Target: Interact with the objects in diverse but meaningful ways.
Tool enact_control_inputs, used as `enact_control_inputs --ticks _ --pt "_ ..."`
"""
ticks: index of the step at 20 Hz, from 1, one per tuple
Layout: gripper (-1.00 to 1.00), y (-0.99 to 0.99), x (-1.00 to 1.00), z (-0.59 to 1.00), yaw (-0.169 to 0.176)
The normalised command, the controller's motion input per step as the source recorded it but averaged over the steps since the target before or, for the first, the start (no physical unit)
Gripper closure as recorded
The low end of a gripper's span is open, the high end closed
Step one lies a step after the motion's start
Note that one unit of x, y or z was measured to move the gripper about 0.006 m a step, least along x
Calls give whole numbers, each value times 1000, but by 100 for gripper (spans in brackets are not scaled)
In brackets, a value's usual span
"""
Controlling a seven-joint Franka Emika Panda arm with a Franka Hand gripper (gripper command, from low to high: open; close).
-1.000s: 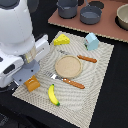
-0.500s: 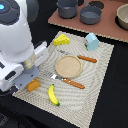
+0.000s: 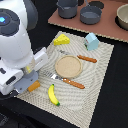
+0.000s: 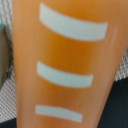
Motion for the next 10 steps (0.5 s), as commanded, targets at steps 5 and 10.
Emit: enact_control_inputs --ticks 5,10 --pt "100 4 -95 -190 0" --pt "100 10 -67 -137 0"
